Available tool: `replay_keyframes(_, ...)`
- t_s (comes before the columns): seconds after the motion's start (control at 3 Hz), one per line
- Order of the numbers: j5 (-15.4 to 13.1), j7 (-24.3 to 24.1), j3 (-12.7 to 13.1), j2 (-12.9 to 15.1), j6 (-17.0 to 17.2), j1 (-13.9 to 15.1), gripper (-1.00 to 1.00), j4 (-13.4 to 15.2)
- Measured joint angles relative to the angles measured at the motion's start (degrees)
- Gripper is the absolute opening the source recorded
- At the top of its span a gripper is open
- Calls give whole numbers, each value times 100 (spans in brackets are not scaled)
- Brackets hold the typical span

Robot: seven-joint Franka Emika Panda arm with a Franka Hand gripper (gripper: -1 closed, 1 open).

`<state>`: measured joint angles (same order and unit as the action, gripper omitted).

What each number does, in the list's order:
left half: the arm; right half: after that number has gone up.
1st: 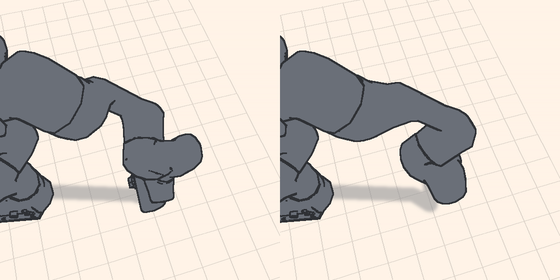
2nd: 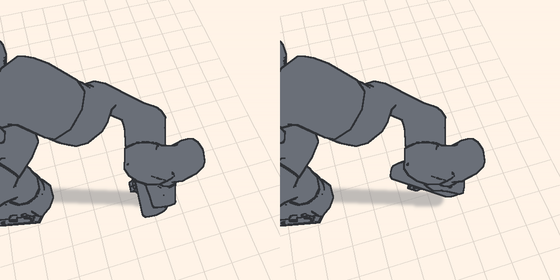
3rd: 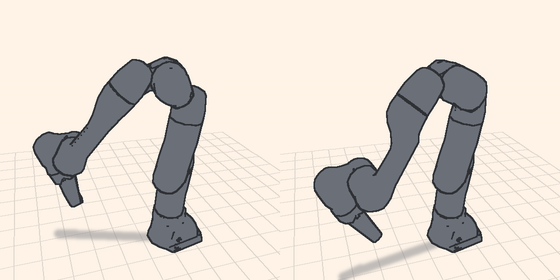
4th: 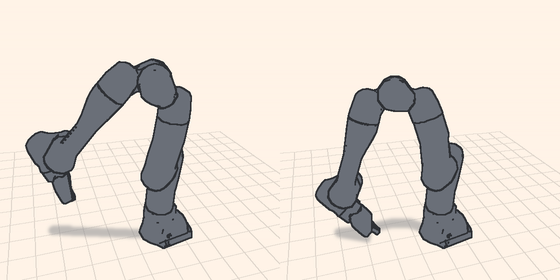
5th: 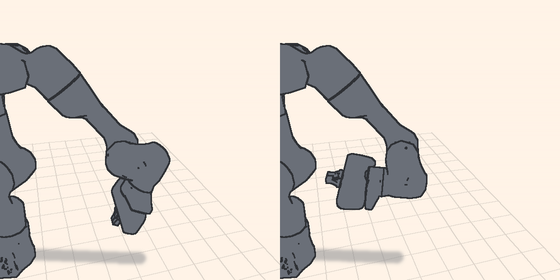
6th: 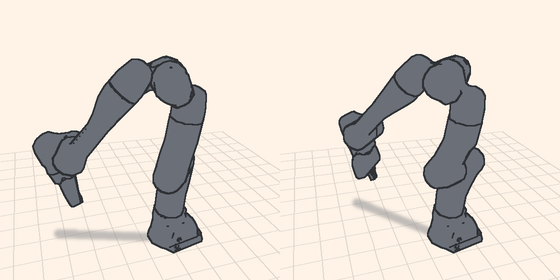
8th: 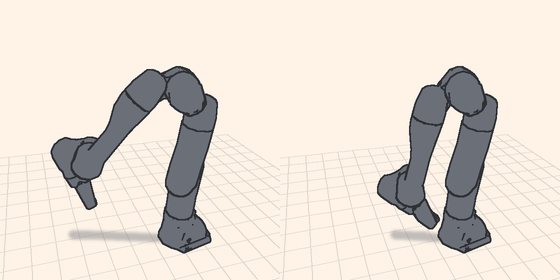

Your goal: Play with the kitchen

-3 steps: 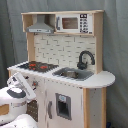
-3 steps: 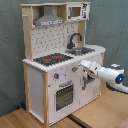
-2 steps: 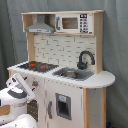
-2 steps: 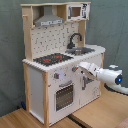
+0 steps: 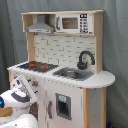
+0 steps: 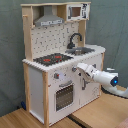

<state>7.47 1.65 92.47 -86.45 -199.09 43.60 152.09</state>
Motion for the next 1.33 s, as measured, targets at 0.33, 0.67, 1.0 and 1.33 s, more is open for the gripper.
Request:
replay_keyframes(0.33,147,-6,2,0,-15,441,100,-344)
replay_keyframes(0.67,330,-173,62,-1,-24,521,100,-474)
replay_keyframes(1.0,330,-173,62,-1,-24,521,-100,-474)
replay_keyframes(1.33,385,570,66,24,122,488,-100,-486)
